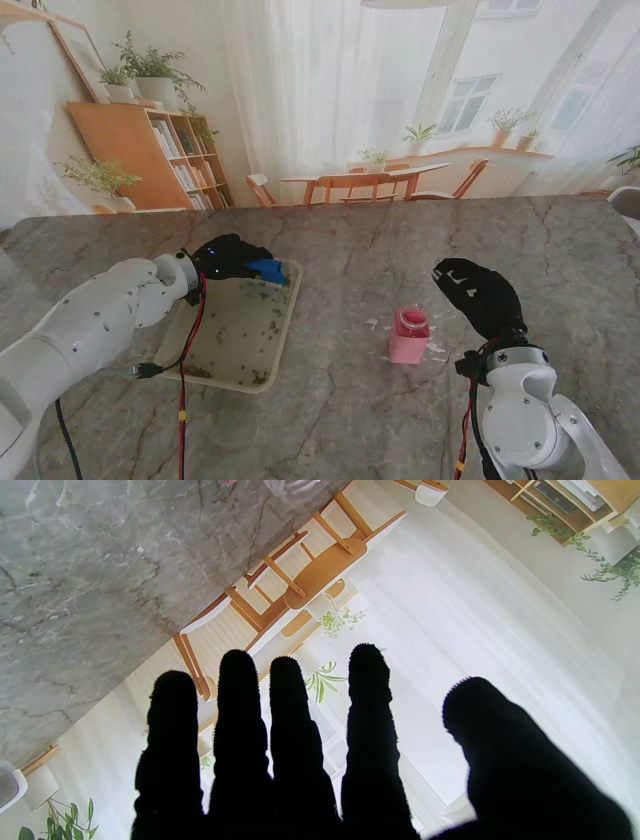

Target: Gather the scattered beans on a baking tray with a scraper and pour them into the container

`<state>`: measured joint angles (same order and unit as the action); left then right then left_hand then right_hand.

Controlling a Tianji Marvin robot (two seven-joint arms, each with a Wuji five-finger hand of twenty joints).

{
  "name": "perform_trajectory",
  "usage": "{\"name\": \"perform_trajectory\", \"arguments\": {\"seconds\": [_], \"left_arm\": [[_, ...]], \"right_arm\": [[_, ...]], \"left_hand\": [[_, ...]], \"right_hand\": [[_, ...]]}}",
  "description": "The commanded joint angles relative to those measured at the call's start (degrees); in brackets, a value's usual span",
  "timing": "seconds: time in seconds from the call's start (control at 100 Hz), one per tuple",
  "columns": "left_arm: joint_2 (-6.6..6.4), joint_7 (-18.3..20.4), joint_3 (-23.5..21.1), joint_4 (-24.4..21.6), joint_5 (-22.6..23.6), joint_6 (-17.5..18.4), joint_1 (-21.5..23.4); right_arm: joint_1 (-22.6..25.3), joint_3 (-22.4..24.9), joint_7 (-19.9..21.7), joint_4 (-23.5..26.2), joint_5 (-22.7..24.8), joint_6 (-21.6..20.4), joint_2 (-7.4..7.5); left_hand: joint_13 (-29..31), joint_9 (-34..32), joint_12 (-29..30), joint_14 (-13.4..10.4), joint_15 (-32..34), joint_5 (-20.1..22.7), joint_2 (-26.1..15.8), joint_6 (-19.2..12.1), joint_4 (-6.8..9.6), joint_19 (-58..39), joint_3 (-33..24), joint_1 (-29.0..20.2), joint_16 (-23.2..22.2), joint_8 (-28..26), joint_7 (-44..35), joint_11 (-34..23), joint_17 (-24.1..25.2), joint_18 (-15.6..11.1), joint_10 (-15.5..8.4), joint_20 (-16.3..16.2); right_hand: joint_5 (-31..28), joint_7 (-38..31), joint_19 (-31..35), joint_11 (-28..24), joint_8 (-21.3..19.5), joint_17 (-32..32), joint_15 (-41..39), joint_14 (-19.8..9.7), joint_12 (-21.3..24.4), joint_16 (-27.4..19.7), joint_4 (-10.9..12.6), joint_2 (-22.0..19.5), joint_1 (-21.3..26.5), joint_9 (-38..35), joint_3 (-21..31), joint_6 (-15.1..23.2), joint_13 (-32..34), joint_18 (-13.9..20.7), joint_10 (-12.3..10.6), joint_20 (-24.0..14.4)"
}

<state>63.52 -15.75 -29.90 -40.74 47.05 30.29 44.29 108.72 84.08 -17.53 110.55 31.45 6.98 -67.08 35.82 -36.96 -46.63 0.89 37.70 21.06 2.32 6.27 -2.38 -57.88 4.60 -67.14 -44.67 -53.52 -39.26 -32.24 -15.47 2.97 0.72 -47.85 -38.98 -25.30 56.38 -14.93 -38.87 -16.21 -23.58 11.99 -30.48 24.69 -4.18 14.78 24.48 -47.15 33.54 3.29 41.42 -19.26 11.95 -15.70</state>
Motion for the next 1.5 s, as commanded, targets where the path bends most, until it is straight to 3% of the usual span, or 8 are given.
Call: {"name": "perform_trajectory", "arguments": {"seconds": [0.0, 0.32, 0.56, 0.73, 0.99, 1.2, 1.49], "left_arm": [[0.52, -0.39, 0.99, 1.03, -0.49, 0.85, -0.84], [1.74, -2.84, 5.21, 4.89, -1.98, 2.38, -2.33], [0.75, -0.37, 3.22, 2.74, -1.57, 4.45, -0.73], [-1.0, 2.54, -1.12, -1.26, 0.2, 5.54, 2.22], [-4.13, 10.15, -13.72, -11.18, 4.4, 7.54, 10.59], [-5.41, 14.71, -21.25, -17.65, 6.77, 8.74, 16.55], [-6.26, 17.7, -27.07, -23.06, 8.99, 10.09, 22.3]], "right_arm": [[0.17, -0.26, 0.71, -0.37, -0.27, -0.47, -0.31], [-0.06, -0.86, -0.01, -0.75, -1.26, -0.62, -0.54], [-0.04, -1.0, -0.47, -0.7, -1.45, -0.31, -0.67], [-0.08, -1.11, -0.45, -0.67, -1.6, -0.05, -0.69], [-0.23, -1.29, -0.56, -0.79, -1.7, 0.07, -0.72], [-0.38, -1.47, -0.81, -0.88, -1.81, 0.37, -0.79], [-0.38, -1.52, -1.17, -0.82, -1.96, 1.07, -0.92]], "left_hand": [[-0.34, 0.72, -1.49, -2.13, -1.39, -0.41, -9.27, -3.31, -2.6, 0.6, -5.95, -6.83, 0.77, 0.87, -1.4, 1.0, 0.53, -2.01, -2.47, 1.38], [-0.52, 0.79, -1.78, -2.34, -2.69, -0.58, -9.16, -4.0, -2.52, 1.55, -5.73, -6.83, 1.76, 2.1, -2.03, 2.17, 0.63, -2.6, -2.76, 2.31], [3.24, -2.43, -0.33, -3.71, -4.06, 1.25, -8.17, -5.6, -2.81, 1.56, -5.99, -6.83, 3.14, 2.19, -3.19, 3.13, -2.84, -3.24, -4.24, 3.12], [4.5, -3.38, 0.09, -4.36, -5.14, 1.9, -7.9, -6.67, -2.9, 2.19, -5.59, -6.82, 3.61, 1.55, -3.39, 3.29, -3.88, -4.0, -5.09, 3.7], [5.56, -4.43, -0.1, -4.44, -6.43, 2.84, -7.44, -7.72, -3.0, 2.82, -5.16, -6.83, 3.69, 1.16, -3.4, 3.71, -4.68, -3.86, -5.72, 4.19], [5.95, -5.05, -0.38, -4.31, -7.3, 3.39, -7.1, -8.35, -3.07, 3.33, -5.24, -6.83, 3.8, 0.76, -3.58, 4.06, -4.83, -3.51, -6.07, 4.43], [6.27, -5.67, -0.99, -4.11, -8.31, 3.78, -6.74, -9.41, -3.37, 4.07, -5.65, -6.82, 3.91, -0.49, -4.51, 4.5, -4.91, -3.18, -6.65, 4.71]], "right_hand": [[-0.4, -1.09, -0.35, 0.46, -0.82, 0.0, 0.8, -1.43, -0.95, 0.67, 0.73, 0.17, -1.24, -0.31, 0.93, 1.77, 0.52, 1.56, -1.24, 0.18], [-0.6, -1.39, -0.4, 0.37, -0.7, 0.01, 0.75, -1.32, -1.04, 0.78, 0.71, 0.09, -1.23, -0.59, 0.84, 1.88, 0.7, 1.39, -1.12, 0.08], [-0.82, -1.58, -0.28, 0.34, -0.65, -0.06, 0.67, -1.25, -1.09, 0.89, 0.73, -0.06, -1.17, -0.72, 0.73, 1.77, 0.69, 1.07, -1.22, -0.12], [-0.83, -1.59, -0.3, 0.38, -0.59, 0.08, 0.63, -1.21, -1.1, 0.96, 0.74, -0.09, -1.19, -0.68, 0.61, 1.78, 0.63, 0.76, -1.17, -0.29], [-0.78, -1.56, -0.26, 0.35, -0.52, 0.08, 0.57, -1.26, -1.15, 1.04, 0.77, -0.12, -1.17, -0.77, 0.48, 1.8, 0.69, 0.35, -1.23, -0.59], [-1.01, -1.66, -0.25, 0.33, -0.53, 0.11, 0.54, -1.29, -1.18, 1.07, 0.77, -0.19, -1.18, -0.83, 0.42, 1.58, 0.73, 0.05, -1.27, -0.87], [-0.87, -1.49, -0.28, 0.29, -0.44, 0.14, 0.51, -1.25, -1.22, 1.11, 0.79, -0.27, -1.12, -0.89, 0.27, 1.39, 0.75, -0.11, -1.24, -1.2]]}}
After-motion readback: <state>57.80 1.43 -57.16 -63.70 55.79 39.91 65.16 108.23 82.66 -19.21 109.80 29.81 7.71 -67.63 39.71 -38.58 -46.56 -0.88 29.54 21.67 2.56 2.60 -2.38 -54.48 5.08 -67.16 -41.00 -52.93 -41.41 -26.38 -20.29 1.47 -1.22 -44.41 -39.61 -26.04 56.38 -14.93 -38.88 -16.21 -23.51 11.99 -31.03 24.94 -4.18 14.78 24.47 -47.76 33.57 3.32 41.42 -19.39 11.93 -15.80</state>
